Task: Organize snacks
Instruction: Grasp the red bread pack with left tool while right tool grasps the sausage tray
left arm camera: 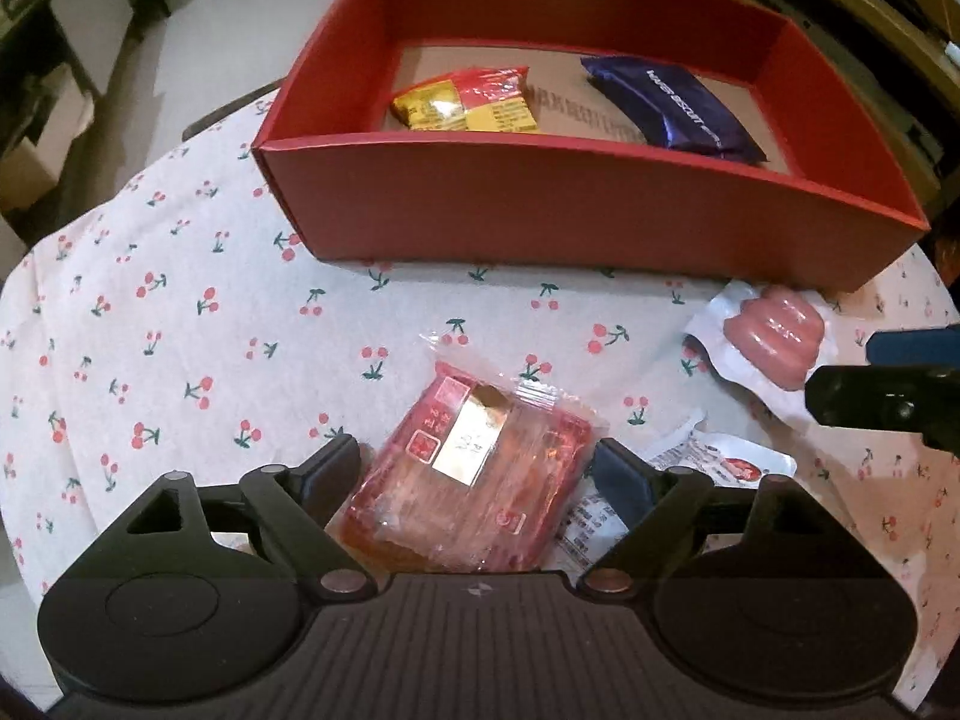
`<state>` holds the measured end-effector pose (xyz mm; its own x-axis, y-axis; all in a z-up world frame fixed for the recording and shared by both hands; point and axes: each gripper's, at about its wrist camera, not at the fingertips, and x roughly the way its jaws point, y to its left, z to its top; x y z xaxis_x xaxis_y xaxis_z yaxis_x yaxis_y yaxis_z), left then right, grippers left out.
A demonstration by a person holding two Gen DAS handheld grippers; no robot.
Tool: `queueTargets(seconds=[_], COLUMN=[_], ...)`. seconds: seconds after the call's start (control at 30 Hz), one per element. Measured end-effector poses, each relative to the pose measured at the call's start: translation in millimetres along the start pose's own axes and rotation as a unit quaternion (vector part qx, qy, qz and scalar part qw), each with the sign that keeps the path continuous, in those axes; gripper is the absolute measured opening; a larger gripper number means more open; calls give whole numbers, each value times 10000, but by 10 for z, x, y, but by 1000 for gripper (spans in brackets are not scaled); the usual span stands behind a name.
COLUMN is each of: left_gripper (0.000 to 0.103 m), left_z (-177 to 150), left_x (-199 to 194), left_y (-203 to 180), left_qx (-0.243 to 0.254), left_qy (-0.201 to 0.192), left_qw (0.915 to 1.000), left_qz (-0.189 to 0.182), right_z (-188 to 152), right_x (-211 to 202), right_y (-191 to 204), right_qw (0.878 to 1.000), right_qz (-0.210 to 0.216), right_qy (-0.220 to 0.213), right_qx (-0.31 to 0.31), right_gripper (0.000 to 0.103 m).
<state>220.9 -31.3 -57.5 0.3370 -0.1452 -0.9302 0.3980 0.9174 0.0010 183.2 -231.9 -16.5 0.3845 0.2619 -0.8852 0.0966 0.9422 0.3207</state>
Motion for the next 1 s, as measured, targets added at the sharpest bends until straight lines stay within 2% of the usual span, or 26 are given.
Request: queueTargets(seconds=[0.13,0.17,0.2,0.33,0.47,0.53,0.67,0.77,0.87,1.0], left_gripper=[83,79,75,70,68,69,73,76,75,72], left_z=[-87,-103,-130,-206,-228,-200,-192,-169,-174,-189], left_x=[-51,-75,-101,-198,-223,-196,-178,-155,-157,-170], left_y=[-47,-64,-88,-174,-211,-175,-143,-142,-158,-147], left_qx=[-137,-153,-153,-113,-86,-168,-244,-293,-258,-249], left_qy=[35,51,58,56,75,123,167,184,187,211], left_qw=[9999,9999,9999,9996,9994,9991,9989,9987,9989,9990], left_qz=[17,11,-25,-260,-322,-367,-361,-362,-349,-319], right_z=[82,105,122,121,143,174,197,178,87,-79], right_x=[59,69,79,125,208,279,439,509,518,392], right_y=[-119,-148,-170,-198,-17,46,80,118,211,140], right_qw=[9996,9993,9991,9984,9996,9994,9968,9952,9891,9880], right_qz=[-72,-111,-141,-166,-284,-336,-704,-817,-1062,-949], right_qy=[33,17,6,67,22,69,134,83,96,135], right_qx=[274,347,401,538,93,-105,-348,-535,-1018,-1209], right_gripper=[84,84,84,84,87,97,103,103,103,100])
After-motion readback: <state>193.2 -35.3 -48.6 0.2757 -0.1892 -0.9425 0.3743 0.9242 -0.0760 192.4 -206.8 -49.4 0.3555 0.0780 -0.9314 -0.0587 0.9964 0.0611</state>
